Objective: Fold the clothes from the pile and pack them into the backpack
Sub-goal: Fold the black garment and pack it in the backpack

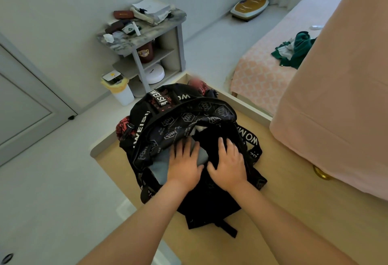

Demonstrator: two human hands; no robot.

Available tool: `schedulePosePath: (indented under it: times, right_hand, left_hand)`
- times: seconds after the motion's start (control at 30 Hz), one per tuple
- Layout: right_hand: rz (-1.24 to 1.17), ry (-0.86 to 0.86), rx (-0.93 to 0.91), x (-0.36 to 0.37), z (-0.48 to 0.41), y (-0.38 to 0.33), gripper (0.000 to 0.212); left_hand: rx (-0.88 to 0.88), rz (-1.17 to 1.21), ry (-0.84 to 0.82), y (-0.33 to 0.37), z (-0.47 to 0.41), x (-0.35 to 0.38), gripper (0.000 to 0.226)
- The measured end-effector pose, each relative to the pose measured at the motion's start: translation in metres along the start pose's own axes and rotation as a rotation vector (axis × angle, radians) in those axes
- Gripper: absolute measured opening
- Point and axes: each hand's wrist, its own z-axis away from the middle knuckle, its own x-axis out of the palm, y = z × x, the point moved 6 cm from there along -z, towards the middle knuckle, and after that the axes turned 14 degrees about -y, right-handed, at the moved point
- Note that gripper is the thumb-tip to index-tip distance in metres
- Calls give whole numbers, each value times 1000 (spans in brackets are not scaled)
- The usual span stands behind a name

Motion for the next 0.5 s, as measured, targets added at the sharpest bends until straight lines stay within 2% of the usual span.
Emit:
schedulePosePath:
  times: [0.13, 0.2, 0.27, 0.37, 0.43, 0.5]
  right_hand:
    - [-39, -165, -69, -8, -14, 14, 84]
    - [-125, -284, -53, -15, -20, 19, 78]
    - [-348, -334, -55, -22, -19, 20, 72]
    - [-767, -149, -63, -40, -6, 29, 52]
    - [-853, 8, -25, -55, 12, 40, 42]
    - [-818, 101, 23, -68, 30, 52, 37]
  left_hand:
    - [253, -1, -134, 2, -16, 6, 73]
    - [294, 22, -122, -4, -16, 6, 72]
    - [273, 18, -74, -5, -11, 5, 71]
    - [219, 22, -65, 3, -3, 0, 71]
    - [217, 121, -26, 10, 4, -13, 69]
    - [254, 240, 68, 20, 14, -35, 64]
